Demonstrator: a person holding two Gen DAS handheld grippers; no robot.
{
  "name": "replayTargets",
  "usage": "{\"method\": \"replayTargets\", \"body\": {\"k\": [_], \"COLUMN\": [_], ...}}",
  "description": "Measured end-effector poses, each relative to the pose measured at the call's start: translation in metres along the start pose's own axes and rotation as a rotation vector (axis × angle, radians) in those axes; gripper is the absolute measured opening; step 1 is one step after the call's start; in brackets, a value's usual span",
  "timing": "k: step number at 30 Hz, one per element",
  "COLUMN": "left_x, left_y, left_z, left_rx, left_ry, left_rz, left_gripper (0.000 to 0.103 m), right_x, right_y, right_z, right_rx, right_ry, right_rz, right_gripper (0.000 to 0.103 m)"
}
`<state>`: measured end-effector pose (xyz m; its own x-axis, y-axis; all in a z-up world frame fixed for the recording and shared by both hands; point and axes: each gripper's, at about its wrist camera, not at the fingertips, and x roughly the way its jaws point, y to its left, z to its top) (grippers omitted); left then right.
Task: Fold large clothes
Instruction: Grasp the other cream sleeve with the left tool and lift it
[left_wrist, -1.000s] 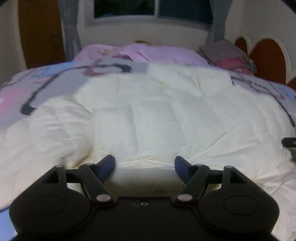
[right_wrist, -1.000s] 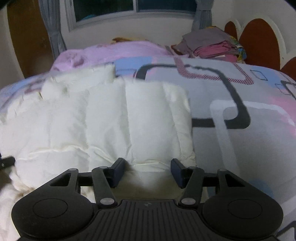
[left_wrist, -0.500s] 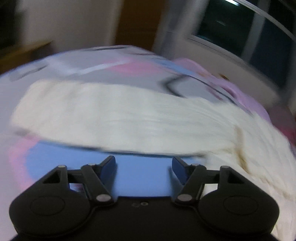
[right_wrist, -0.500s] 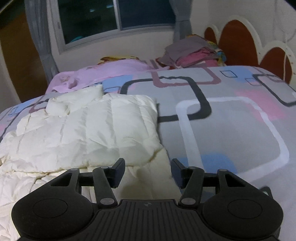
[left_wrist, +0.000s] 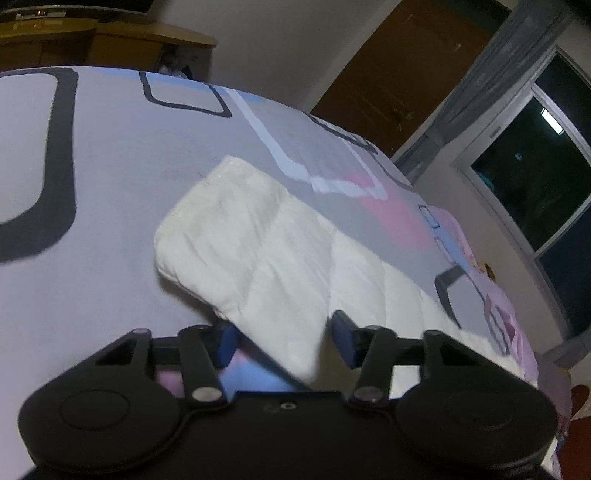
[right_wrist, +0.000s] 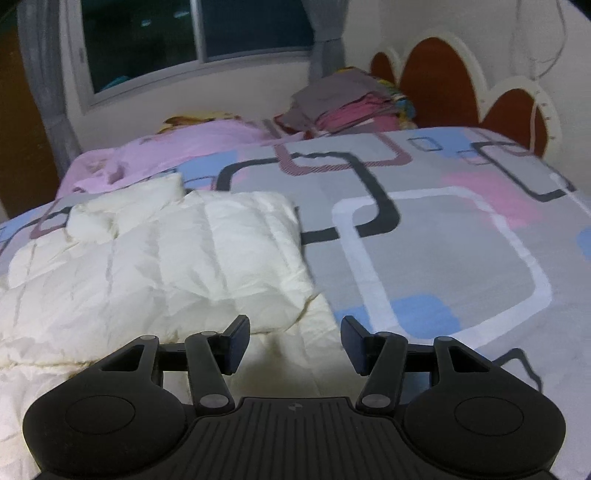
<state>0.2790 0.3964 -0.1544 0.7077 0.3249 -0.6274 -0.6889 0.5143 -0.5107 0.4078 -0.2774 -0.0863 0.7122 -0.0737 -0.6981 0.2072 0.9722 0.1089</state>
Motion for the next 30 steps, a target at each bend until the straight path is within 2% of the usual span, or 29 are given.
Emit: {"method": "replayTargets", "body": {"k": [1, 2, 3, 8, 11, 14, 17, 22, 30], "left_x": [0.001, 0.001, -0.004, -0.029, -0.042, -0.049, -0.046, -0.038, -0.035], "left_y": [0.003, 0.002, -0.001, -0.064, -0.119, -0.178, -0.23, -0.299, -0.383], "left_z": [0.001, 0.003, 0.004, 0.007, -0.009, -0.042, -0.083, -0.155, -0.258], "left_rx": [0.006, 0.016, 0.033, 0.247, 0.396, 0.553, 0.681, 0.809, 1.006], "left_ry": [0.006, 0.01, -0.003, -0.099, -0.104, -0.054, 0.018, 0.149, 0.286], "left_rz": [-0.006, -0.024, -0.05, -0.193, -0.313, -0.423, -0.471, -0.547, -0.631], "left_gripper": [0.029, 0.009, 0.008, 0.006, 0.006, 0.006, 0.006, 0.006, 0.006], "right_x": [-0.001, -0.004, -0.007, -0.02, -0.023, -0.024, -0.023, -0.017, -0.006], "right_y": [0.0, 0.001, 0.004, 0.013, 0.018, 0.018, 0.019, 0.012, -0.023], "right_z": [0.002, 0.003, 0.004, 0.007, 0.008, 0.012, 0.016, 0.022, 0.027], "right_rx": [0.008, 0.018, 0.022, 0.017, 0.013, 0.023, 0.035, 0.058, 0.12], "right_ry": [-0.002, -0.008, -0.017, -0.043, -0.047, -0.05, -0.06, -0.061, -0.047], "right_rz": [-0.005, -0.013, -0.019, -0.024, -0.016, -0.002, 0.018, 0.057, 0.094], "right_gripper": [0.055, 0.055, 0.055, 0.055, 0.055, 0.055, 0.055, 0.055, 0.055]}}
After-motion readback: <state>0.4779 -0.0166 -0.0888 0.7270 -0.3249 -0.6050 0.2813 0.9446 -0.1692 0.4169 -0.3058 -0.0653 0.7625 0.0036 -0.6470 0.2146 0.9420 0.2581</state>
